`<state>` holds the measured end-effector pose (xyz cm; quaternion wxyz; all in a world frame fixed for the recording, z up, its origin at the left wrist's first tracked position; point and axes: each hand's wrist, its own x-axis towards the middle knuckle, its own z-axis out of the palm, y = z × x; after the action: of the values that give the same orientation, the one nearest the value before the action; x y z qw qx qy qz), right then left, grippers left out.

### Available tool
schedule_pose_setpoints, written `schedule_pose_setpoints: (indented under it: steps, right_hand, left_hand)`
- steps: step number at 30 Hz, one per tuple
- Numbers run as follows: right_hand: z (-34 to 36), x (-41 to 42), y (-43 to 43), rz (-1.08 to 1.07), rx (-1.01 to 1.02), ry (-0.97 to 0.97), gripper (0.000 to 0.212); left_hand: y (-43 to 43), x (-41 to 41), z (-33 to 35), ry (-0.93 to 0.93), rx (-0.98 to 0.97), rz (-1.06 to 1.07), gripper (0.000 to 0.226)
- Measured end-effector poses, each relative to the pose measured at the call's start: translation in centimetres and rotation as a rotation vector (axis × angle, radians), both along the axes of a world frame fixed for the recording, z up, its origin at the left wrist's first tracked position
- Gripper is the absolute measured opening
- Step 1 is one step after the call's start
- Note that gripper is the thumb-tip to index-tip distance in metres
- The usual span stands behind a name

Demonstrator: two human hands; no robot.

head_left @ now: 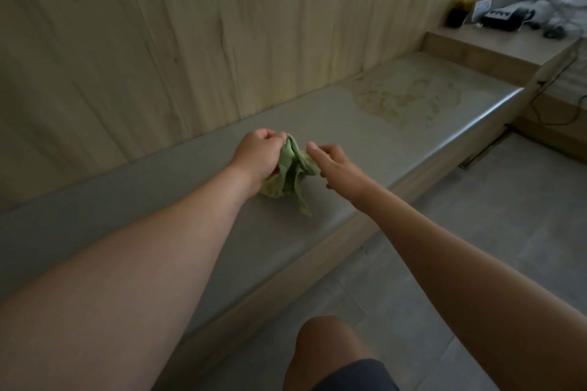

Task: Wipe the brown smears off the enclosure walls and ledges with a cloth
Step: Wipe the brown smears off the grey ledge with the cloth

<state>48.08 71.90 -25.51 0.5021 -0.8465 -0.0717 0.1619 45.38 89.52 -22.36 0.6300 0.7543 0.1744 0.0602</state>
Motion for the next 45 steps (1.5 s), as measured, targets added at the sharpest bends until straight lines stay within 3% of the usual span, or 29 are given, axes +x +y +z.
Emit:
schedule_pose_setpoints:
  steps: [4,9,12,16,18,20,23,25,27,31,35,38,39,41,43,45]
  right_hand:
    - [2.0,-1.1,1.5,0.107,0.130,-0.150,0.095]
    - [4.8,-1.5,3.8,0.110,0.037,-0.153,0.038]
    - [6.3,-0.8,4.2,0.016,0.010,-0.192,0.024]
    - [8.1,0.4,3.7,-0.086,-0.015,-0.231,0.027]
    - [8.5,1.0,3.1,-0.042,-0.030,-0.255,0.026]
    - [9.0,1.3,2.1,0.060,-0.025,-0.194,0.042]
    - [9.3,2.8,1.3,0.334,-0.325,-0.358,0.038]
    - [8.8,4.3,1.6,0.375,-0.610,-0.487,0.022]
    - [8.7,5.5,2.5,0.240,-0.637,-0.588,0.007]
    - [9.5,7.3,3.7,-0.063,-0.339,-0.646,0.029]
    - [8.0,7.3,3.0,-0.008,-0.350,-0.684,0.025]
    - [4.6,6.9,1.1,0.275,-0.594,-0.625,0.020]
    - [3.5,6.7,0.6,0.395,-0.689,-0.557,0.020]
    - [1.6,5.9,-0.1,0.598,-0.838,-0.312,0.015]
    - [0.6,5.1,-0.6,0.660,-0.893,-0.016,0.021]
    - [0.4,4.6,-1.1,0.620,-0.835,0.139,0.033]
  left_hand:
    - [1.6,-0.2,3.6,-0.128,0.080,-0.002,0.032]
    - [3.4,-0.1,6.8,-0.182,0.112,-0.021,0.028]
    - [4.9,0.1,8.3,-0.198,0.136,0.077,0.034]
    - [7.5,0.0,10.1,-0.182,0.289,0.212,0.031]
    - [8.9,-0.3,10.7,-0.151,0.412,0.204,0.033]
    - [9.9,-1.7,11.3,-0.133,0.486,0.127,0.037]
    - [11.3,-2.8,11.1,-0.027,0.804,-0.197,0.041]
    - [12.0,-2.7,10.0,0.110,0.993,-0.191,0.019]
    - [12.9,-2.3,9.1,0.095,1.021,-0.067,0.011]
    - [14.0,-1.3,8.3,-0.138,0.845,0.150,0.007]
    - [13.1,-0.9,6.9,-0.202,0.839,0.049,0.006]
    - [12.4,-1.4,3.8,0.070,0.818,-0.266,0.009]
    - [12.2,-1.7,2.4,0.219,0.834,-0.400,0.004]
    - [11.7,-2.7,-0.1,0.520,0.836,-0.637,0.024]
    - [11.3,-3.9,-1.6,0.778,0.705,-0.750,0.025]
    - [11.2,-4.6,-2.2,0.905,0.543,-0.734,0.032]
